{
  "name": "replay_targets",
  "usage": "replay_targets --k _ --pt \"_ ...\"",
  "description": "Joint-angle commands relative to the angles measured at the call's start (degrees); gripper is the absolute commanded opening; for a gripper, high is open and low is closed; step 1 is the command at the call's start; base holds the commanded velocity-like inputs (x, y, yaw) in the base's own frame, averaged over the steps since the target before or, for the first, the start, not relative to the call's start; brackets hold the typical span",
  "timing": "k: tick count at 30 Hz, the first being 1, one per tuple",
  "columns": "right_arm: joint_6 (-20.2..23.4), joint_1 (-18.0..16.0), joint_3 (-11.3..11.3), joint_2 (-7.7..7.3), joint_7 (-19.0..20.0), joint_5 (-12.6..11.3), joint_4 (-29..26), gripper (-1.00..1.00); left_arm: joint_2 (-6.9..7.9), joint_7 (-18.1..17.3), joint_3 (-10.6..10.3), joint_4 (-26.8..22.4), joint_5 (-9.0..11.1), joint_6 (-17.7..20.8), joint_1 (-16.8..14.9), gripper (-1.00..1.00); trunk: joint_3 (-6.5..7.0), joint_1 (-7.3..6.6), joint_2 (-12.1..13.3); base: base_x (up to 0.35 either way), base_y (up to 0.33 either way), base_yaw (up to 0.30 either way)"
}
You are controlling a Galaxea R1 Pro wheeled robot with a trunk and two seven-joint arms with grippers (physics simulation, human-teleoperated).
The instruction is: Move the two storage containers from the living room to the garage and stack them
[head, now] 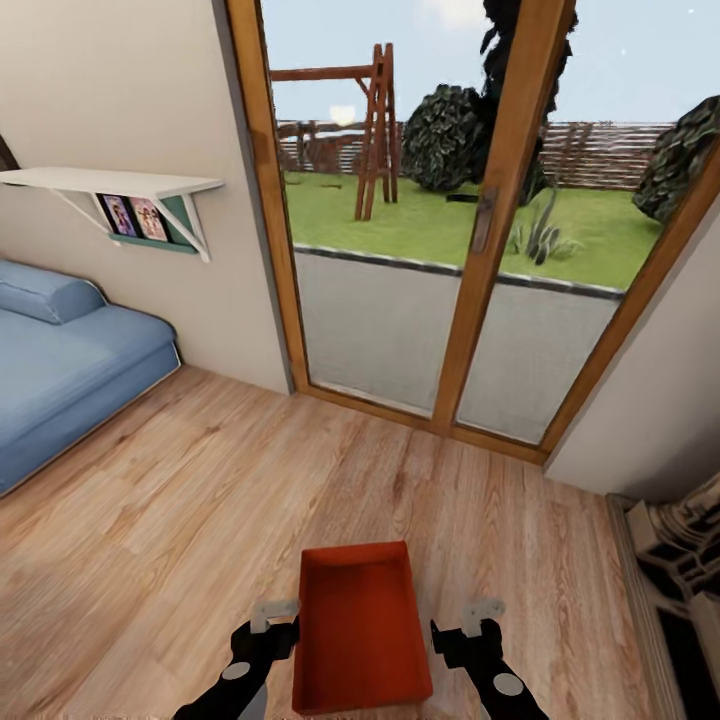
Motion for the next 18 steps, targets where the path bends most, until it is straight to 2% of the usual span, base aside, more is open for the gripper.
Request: replay_targets --k 1,11,18 --pt "-0.08 -0.03 0.10 -0.01 -0.29 0.51 0.02 1.00 -0.06 0.05 0.31 0.07 -0.15 -0.22 -0.05 1.00 -0.33 0.24 -0.48 0.000 0.000 0.192" --pt "-0.08 -0.03 0.10 -0.01 -0.29 0.46 0.02 1.00 -0.06 0.05 0.31 0.07 -0.17 -0.22 -0.05 1.00 -2.54 2.43 -4.49 0.000 0.000 0.258" --pt "-0.18 -0.03 -0.17 -0.01 -0.29 -0.01 0.02 1.00 -0.11 0.05 0.24 0.06 -0.20 -0.14 -0.05 1.00 -3.83 3.97 -7.30 0.000 0.000 0.039"
